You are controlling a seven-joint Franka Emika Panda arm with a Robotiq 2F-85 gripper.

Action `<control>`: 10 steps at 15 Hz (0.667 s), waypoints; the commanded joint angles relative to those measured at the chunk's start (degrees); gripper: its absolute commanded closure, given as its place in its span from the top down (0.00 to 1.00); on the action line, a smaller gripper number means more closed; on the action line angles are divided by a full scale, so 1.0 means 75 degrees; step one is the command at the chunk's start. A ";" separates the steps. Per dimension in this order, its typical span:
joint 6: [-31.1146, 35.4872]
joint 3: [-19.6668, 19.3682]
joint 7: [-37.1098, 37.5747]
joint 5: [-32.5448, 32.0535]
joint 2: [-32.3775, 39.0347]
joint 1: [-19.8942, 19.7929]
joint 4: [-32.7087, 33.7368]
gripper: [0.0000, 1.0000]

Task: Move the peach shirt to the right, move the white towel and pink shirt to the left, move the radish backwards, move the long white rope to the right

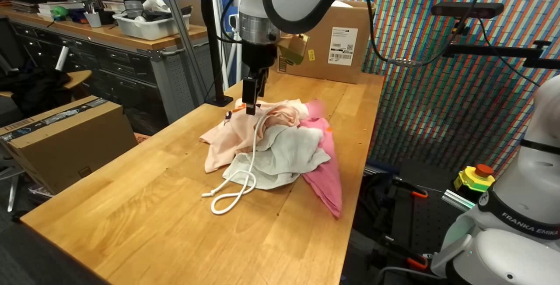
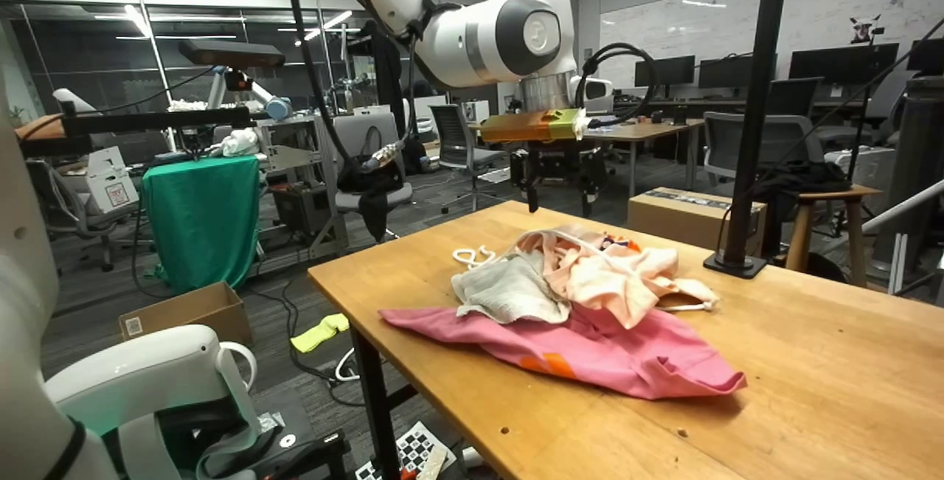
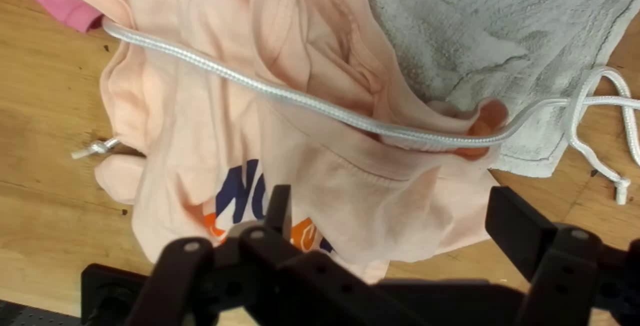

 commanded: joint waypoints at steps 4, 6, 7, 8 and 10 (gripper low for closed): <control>0.0085 0.0025 0.0056 -0.0535 0.0775 0.0174 0.0574 1.00; 0.0225 0.0008 0.0035 -0.0683 0.0946 0.0193 0.0660 1.00; 0.0367 -0.0014 0.0058 -0.0792 0.1020 0.0204 0.0683 1.00; 0.0444 -0.0020 0.0019 -0.0875 0.1089 0.0201 0.0724 1.00; 0.0610 -0.0055 0.0054 -0.1043 0.1214 0.0202 0.0770 0.97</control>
